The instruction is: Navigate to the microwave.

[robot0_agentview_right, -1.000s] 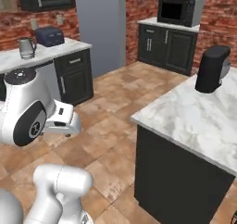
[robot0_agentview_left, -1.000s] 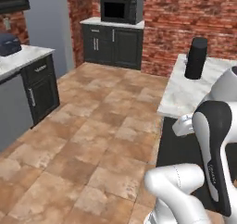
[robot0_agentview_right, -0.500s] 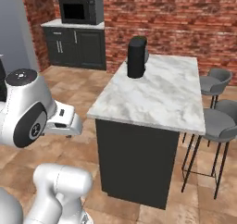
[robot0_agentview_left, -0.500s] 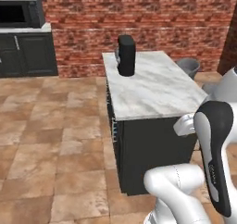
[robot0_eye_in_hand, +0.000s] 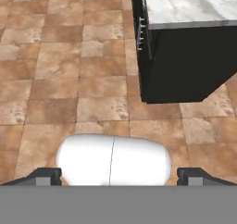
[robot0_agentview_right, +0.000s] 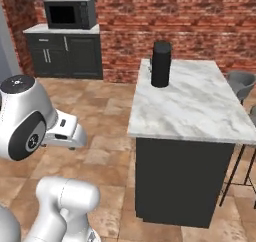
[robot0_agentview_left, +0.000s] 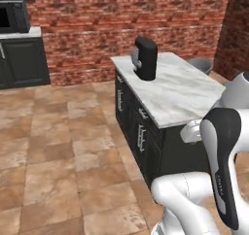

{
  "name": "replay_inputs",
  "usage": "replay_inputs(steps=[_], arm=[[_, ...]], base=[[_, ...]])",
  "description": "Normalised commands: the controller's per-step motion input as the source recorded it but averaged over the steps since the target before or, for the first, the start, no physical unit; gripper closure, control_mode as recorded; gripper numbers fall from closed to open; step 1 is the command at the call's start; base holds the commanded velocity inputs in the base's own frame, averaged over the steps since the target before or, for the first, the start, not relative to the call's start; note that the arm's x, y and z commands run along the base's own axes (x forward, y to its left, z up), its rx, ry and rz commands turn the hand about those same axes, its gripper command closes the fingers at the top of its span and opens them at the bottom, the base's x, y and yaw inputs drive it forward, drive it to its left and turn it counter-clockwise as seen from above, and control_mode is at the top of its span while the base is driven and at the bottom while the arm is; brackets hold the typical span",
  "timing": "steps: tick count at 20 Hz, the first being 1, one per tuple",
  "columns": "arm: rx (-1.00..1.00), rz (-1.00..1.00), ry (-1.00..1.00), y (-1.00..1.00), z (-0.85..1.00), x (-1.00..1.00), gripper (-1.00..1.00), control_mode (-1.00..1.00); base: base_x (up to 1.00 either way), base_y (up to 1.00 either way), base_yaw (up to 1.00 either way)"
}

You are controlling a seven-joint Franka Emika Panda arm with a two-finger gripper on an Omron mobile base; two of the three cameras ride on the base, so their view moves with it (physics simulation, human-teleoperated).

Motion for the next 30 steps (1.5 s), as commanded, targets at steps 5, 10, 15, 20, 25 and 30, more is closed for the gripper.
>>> replay_inputs(steps=[5, 10, 15, 20, 25, 30], arm=[[0.0, 0.0, 0.0, 0.0, 0.0, 0.0, -1.0, 1.0], [0.0, 0.0, 0.0, 0.0, 0.0, 0.0, -1.0, 1.0], [0.0, 0.0, 0.0, 0.0, 0.0, 0.0, -1.0, 1.0], [0.0, 0.0, 0.0, 0.0, 0.0, 0.0, -1.0, 1.0], [0.0, 0.0, 0.0, 0.0, 0.0, 0.0, -1.0, 1.0], [0.0, 0.0, 0.0, 0.0, 0.0, 0.0, -1.0, 1.0]], base=[[0.67, 1.0, -0.05], [0.74, 1.0, 0.0], [0.77, 1.0, 0.0], [1.0, 1.0, 0.0], [1.0, 1.0, 0.0], [1.0, 0.93, 0.0]])
